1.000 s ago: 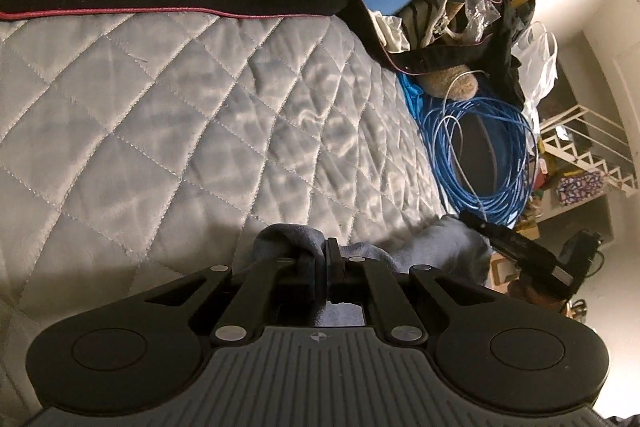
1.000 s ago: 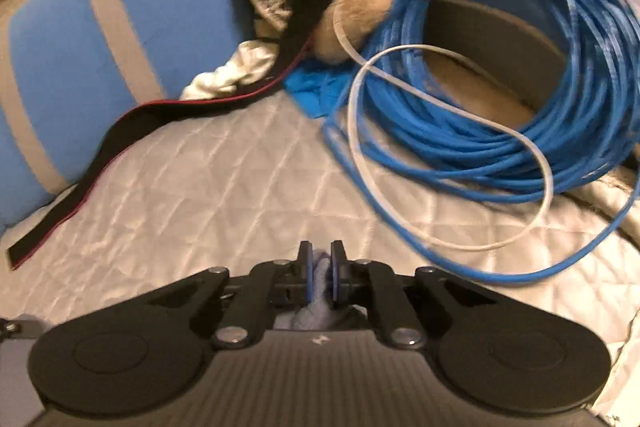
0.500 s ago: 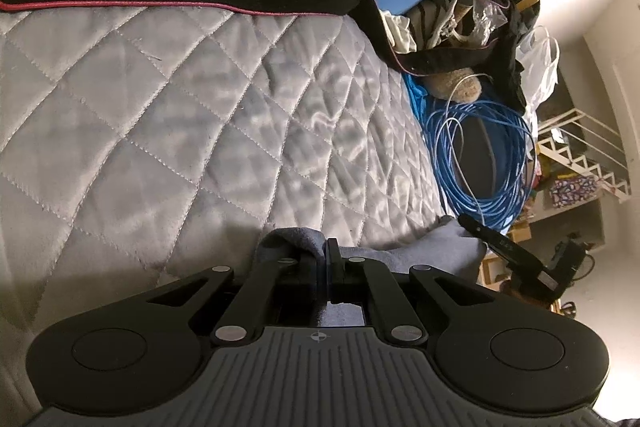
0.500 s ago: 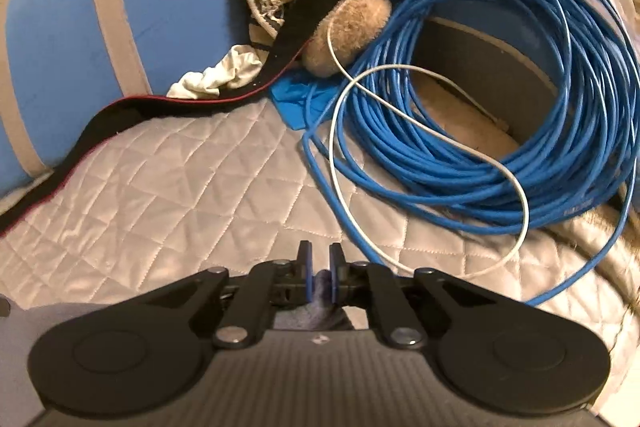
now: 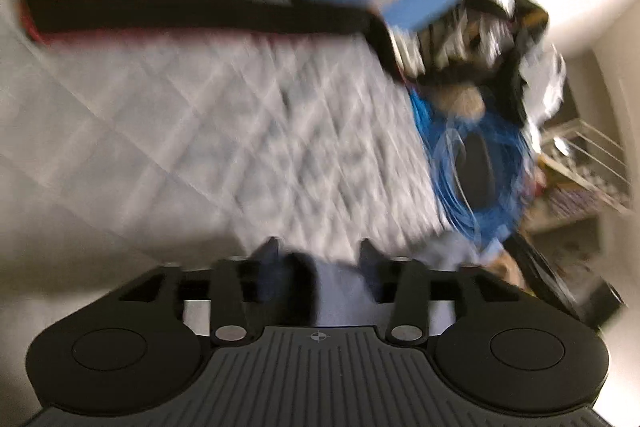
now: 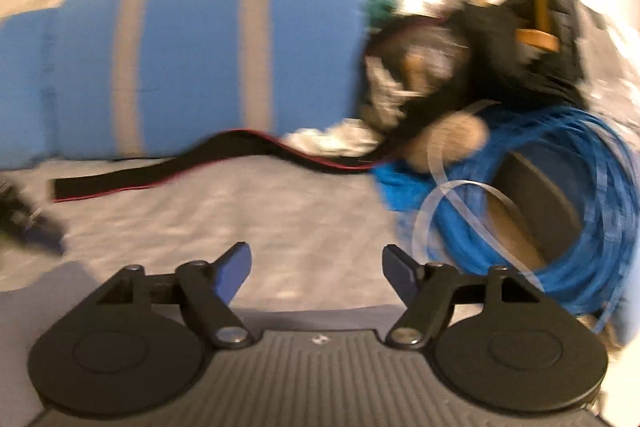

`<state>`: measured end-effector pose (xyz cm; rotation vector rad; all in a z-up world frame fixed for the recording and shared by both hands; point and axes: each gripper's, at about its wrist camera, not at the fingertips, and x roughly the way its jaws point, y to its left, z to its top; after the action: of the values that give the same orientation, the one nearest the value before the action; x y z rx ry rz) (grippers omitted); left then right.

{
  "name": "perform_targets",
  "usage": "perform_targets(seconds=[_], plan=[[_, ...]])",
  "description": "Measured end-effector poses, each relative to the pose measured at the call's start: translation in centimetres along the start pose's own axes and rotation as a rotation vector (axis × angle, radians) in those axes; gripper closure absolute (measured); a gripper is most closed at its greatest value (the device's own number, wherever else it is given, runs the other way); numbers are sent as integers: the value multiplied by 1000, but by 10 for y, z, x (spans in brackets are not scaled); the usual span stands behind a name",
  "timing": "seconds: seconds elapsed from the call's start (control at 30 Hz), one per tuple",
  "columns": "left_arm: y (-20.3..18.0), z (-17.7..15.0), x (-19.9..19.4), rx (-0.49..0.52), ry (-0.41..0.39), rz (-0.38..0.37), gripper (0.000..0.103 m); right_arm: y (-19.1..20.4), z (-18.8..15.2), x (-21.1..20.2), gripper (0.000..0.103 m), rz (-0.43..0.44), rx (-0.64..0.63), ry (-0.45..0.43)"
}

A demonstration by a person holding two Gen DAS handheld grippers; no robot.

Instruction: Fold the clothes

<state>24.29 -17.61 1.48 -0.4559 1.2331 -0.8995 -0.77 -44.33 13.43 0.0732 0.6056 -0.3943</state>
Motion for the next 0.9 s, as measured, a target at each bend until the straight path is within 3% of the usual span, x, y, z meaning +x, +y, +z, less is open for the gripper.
perform_targets(seconds=[0.17,0.3,0.43,0.6,0.7,0.83,0.9], plan=[[-16,-17,-60,68,-124,107,49,57,-5,-13,15,177,-72,25],[-37,-54,-97,217,-165,267,49,99,-20,-14,15,257,-100,83],[-52,-94,-107,450,-165,466,49,137,-37,-14,14,325,-115,119],[-58,-129,-89,627,-106,516,51,175,-58,-13,14,348,-165,97],[-58,-141,-78,690,-82,538,67,186,-64,-12,14,355,-194,77],[-50,-152,-68,727,-38,578,100,187,-61,-6,14,345,-232,41],[-47,-159,-74,736,-68,576,100,184,-56,2,14,334,-236,30]])
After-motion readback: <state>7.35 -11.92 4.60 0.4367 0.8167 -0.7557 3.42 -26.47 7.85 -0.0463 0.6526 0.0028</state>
